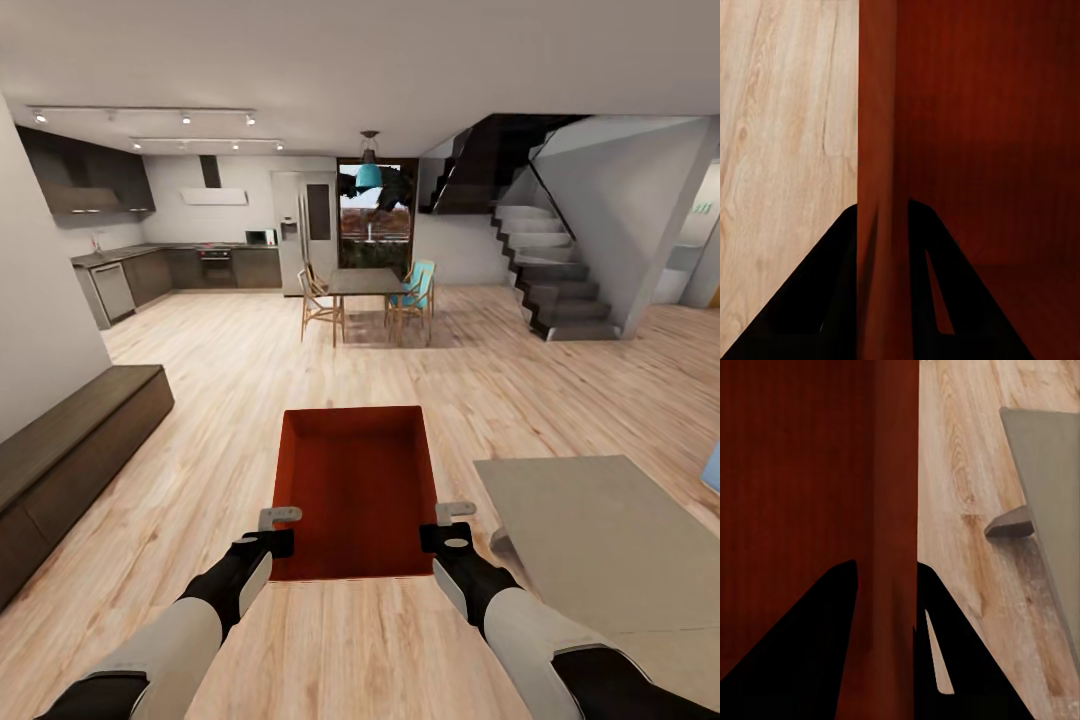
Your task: Move the two storage containers from the living room to the garage. In the garage, place one container on the floor and stack the other container on top of it (either order is fine).
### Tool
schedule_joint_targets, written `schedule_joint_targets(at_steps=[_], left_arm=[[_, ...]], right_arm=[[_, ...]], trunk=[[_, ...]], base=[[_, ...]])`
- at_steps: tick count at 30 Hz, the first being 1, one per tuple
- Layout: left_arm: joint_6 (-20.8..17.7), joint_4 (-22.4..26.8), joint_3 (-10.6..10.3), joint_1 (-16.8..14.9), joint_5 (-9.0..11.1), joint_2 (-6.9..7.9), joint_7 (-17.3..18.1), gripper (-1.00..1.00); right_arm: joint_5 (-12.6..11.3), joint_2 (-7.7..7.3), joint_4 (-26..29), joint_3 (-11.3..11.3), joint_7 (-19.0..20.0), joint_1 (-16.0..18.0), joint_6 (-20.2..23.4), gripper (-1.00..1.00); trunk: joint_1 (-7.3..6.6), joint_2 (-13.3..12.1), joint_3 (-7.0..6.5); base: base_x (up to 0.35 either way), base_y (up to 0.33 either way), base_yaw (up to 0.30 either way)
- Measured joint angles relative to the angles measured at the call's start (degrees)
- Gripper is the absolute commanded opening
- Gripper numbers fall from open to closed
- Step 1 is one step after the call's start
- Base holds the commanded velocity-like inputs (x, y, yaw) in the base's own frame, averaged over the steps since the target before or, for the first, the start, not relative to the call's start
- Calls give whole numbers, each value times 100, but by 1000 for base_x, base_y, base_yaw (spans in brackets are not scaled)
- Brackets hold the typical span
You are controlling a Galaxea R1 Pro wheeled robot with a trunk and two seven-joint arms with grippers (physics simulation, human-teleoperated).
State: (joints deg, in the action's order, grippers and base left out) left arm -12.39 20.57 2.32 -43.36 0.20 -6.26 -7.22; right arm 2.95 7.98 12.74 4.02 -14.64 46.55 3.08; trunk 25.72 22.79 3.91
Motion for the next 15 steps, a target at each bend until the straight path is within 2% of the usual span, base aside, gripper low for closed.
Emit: schedule_joint_targets(at_steps=[15], left_arm=[[4,0,4,0,-6,-2,0,-100]], right_arm=[[0,-2,2,1,2,0,-1,-100]], trunk=[[0,0,0]], base=[[321,0,0]])
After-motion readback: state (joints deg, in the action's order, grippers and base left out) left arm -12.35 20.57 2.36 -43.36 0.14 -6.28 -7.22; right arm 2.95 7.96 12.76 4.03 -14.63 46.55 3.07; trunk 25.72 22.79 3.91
